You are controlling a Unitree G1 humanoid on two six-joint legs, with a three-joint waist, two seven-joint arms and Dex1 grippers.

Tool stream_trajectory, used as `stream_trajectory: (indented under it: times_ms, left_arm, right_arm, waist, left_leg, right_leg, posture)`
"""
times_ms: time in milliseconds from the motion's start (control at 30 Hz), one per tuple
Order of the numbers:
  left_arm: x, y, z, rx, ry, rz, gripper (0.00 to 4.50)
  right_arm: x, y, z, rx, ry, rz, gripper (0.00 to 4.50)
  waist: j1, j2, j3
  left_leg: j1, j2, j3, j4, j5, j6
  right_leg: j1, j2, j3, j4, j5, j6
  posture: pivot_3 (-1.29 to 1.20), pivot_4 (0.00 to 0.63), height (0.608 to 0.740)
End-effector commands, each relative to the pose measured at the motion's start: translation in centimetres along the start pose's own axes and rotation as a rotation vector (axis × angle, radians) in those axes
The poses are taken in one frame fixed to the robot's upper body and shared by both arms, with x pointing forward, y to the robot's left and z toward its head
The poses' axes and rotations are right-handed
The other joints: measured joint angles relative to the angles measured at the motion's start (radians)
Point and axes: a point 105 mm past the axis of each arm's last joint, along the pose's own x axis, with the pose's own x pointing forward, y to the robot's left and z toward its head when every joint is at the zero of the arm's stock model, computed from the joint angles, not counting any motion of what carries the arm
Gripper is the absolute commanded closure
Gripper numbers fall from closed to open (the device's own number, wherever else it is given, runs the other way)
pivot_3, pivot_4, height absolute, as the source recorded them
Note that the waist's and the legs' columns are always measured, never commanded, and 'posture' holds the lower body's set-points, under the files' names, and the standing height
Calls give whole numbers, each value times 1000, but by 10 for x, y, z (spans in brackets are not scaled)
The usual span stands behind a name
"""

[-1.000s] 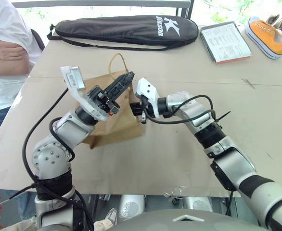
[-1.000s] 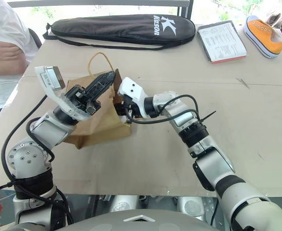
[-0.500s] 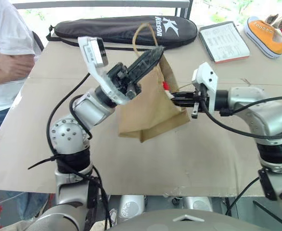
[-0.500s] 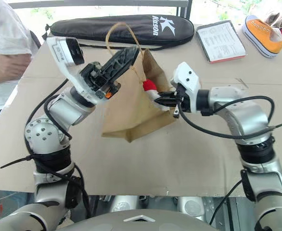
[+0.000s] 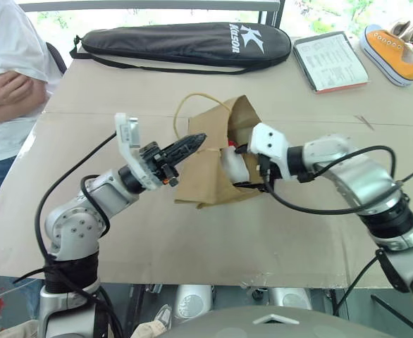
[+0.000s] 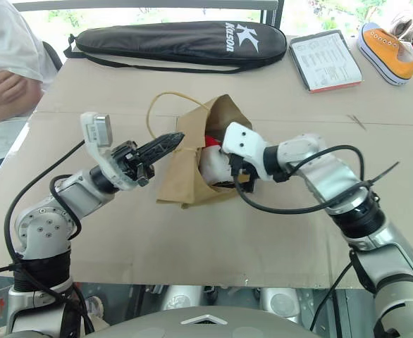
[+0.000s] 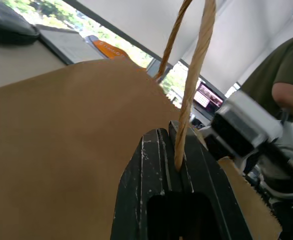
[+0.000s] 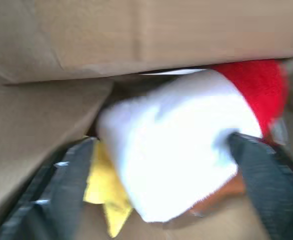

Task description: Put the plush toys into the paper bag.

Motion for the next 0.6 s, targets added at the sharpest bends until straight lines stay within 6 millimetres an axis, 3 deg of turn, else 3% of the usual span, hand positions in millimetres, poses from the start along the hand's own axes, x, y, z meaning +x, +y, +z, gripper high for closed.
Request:
stream_trajectory:
  times_ms: [33, 233, 333, 467, 600]
  left_arm:
    - [-2, -11, 15, 80, -46, -23, 4500]
    - [-2, -11, 23, 114, -60, -26, 4500]
    - [-3, -10, 25, 120, -63, -26, 4500]
    - [-2, -10, 27, 136, -67, -24, 4500]
    - [-1, -10, 28, 140, -69, -26, 4500]
  right_arm:
    - [-31, -1, 24, -22, -74, -61, 290]
    - [-82, -17, 18, 127, -59, -296, 290]
    - [-98, -24, 14, 231, -79, -408, 290]
    - [-117, -28, -31, 459, 23, -614, 290]
    - [-107, -24, -55, 548, 84, -621, 290]
  waist:
    - [1, 0, 0]
    - [1, 0, 0]
    - [-1, 0, 0]
    - [0, -1, 0]
    - [-2, 0, 0]
  left_leg:
    - [0, 0, 0, 0, 0, 0]
    - [0, -1, 0, 0, 0, 0]
    - [0, -1, 0, 0, 0, 0]
    - [0, -1, 0, -1, 0, 0]
    - [0, -2, 1, 0, 0, 0]
  right_leg:
    - [0, 0, 0, 0, 0, 0]
    - [0, 0, 1, 0, 0, 0]
    - [0, 0, 2, 0, 0, 0]
    - [0, 1, 3, 0, 0, 0]
    - [0, 0, 5, 0, 0, 0]
  posture:
    - [0, 150, 740]
    - [0, 150, 740]
    - [0, 150, 740]
    - [0, 150, 740]
    - [0, 150, 740]
